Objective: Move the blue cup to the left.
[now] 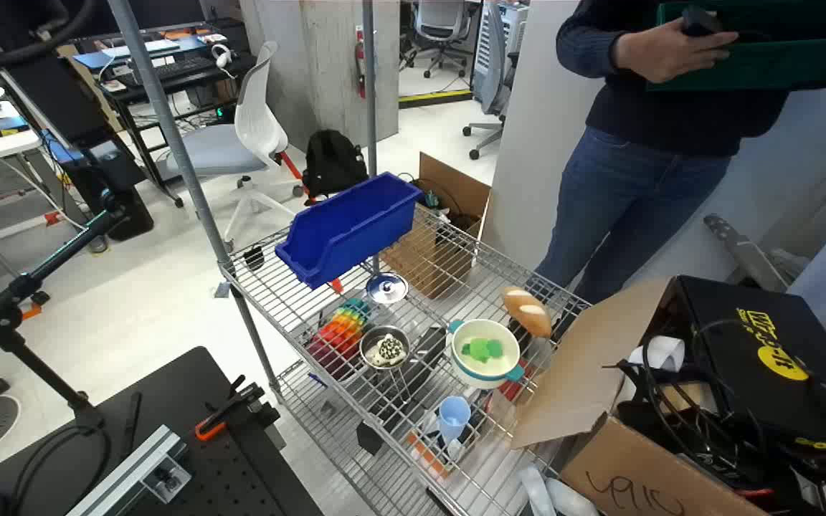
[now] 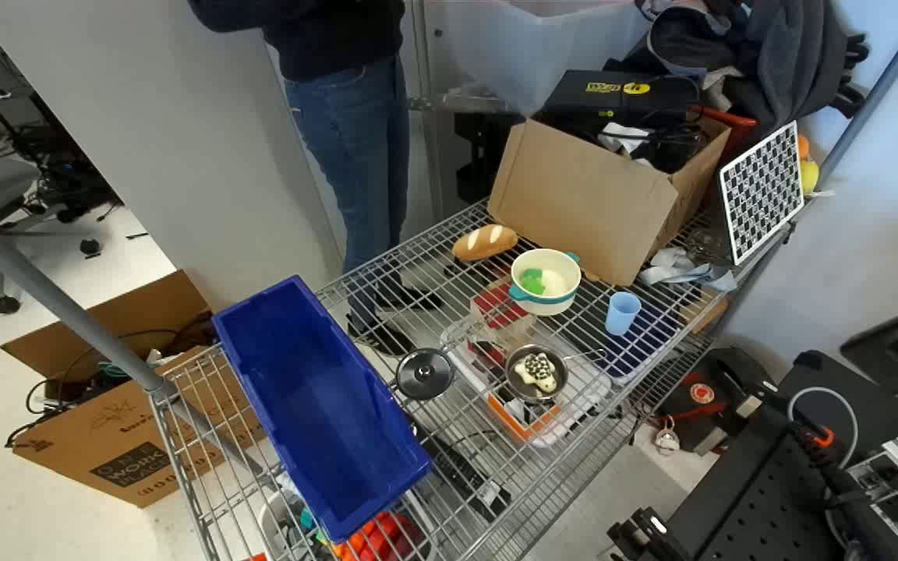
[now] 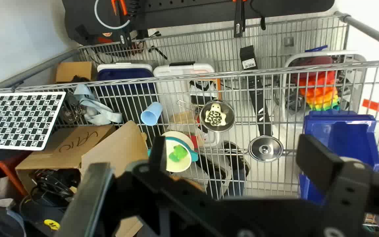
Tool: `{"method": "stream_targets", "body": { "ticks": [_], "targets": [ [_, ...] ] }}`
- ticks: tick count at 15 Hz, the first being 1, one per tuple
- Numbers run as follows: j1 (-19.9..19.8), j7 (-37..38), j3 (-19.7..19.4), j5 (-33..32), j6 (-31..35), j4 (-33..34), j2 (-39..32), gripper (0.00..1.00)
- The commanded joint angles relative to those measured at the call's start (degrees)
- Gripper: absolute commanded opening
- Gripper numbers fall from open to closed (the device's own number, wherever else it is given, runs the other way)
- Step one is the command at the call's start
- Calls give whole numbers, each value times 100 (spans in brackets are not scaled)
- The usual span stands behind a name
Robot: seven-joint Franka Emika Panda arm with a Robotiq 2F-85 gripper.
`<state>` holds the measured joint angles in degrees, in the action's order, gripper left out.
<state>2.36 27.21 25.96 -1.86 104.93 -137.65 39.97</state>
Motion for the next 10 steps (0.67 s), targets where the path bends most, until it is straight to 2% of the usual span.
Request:
{"method": "stream_targets", "body": {
  "ticks": [1,8,10],
  "targets": [
    [167,97,-123,-104,-16,16,-59,100],
    [167,97,-122,-104,-16,17,-57,100],
    [56,92,-187,-190,-42,103,-113,100]
  ]
}}
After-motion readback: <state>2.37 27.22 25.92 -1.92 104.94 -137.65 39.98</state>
